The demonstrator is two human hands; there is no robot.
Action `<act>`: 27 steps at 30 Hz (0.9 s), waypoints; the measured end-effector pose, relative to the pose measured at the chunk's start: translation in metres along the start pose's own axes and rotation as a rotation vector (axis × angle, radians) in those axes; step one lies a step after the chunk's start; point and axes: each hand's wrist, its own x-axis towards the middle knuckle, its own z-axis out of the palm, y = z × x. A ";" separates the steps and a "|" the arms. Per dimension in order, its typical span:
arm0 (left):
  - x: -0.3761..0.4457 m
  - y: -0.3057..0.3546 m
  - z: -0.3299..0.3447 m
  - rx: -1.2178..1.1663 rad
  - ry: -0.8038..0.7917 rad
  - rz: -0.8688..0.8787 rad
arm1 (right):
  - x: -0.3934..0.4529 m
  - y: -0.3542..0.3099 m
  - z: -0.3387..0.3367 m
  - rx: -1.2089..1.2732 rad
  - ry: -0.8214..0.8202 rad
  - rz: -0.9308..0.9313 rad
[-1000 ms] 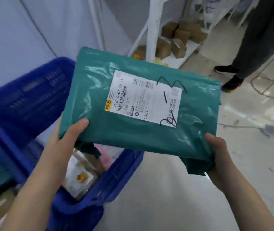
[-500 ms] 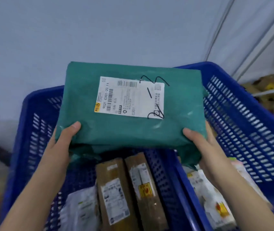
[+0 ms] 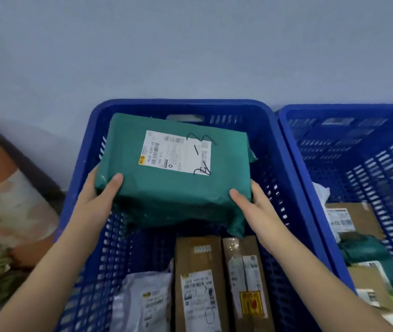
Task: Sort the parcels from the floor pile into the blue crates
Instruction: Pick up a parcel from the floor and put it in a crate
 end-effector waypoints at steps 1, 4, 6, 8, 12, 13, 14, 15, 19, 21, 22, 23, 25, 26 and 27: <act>0.002 -0.004 0.004 0.090 0.027 0.022 | 0.005 0.006 0.005 -0.036 -0.003 0.015; 0.000 -0.016 0.009 0.436 0.062 0.052 | 0.013 0.020 0.019 -0.187 -0.023 0.045; -0.005 -0.019 0.008 0.740 0.035 0.153 | 0.016 0.021 0.026 -0.339 0.028 -0.024; -0.007 -0.023 0.012 1.165 0.005 0.376 | 0.022 0.016 0.029 -0.666 0.062 -0.245; 0.007 -0.028 0.040 1.583 -0.135 0.558 | 0.042 0.014 0.033 -1.285 -0.132 -0.470; 0.014 -0.030 0.045 1.601 -0.135 0.524 | 0.048 0.015 0.034 -1.349 -0.135 -0.463; 0.021 -0.032 0.048 1.602 -0.119 0.508 | 0.054 0.016 0.036 -1.398 -0.123 -0.460; 0.028 -0.032 0.050 1.613 -0.109 0.505 | 0.059 0.018 0.037 -1.433 -0.106 -0.467; 0.046 -0.029 0.056 1.688 -0.107 0.587 | 0.081 0.015 0.039 -1.466 -0.115 -0.471; 0.050 -0.029 0.057 1.710 -0.106 0.597 | 0.088 0.012 0.035 -1.468 -0.161 -0.460; 0.050 -0.029 0.058 1.702 -0.100 0.600 | 0.088 0.009 0.033 -1.467 -0.193 -0.438; 0.048 -0.031 0.058 1.703 -0.095 0.594 | 0.087 0.007 0.032 -1.454 -0.232 -0.407; 0.042 -0.037 0.058 1.706 -0.073 0.544 | 0.079 0.001 0.032 -1.387 -0.330 -0.335; 0.039 -0.038 0.058 1.690 -0.056 0.532 | 0.072 -0.004 0.032 -1.349 -0.363 -0.305; 0.038 -0.037 0.058 1.658 -0.043 0.536 | 0.064 -0.009 0.031 -1.312 -0.372 -0.284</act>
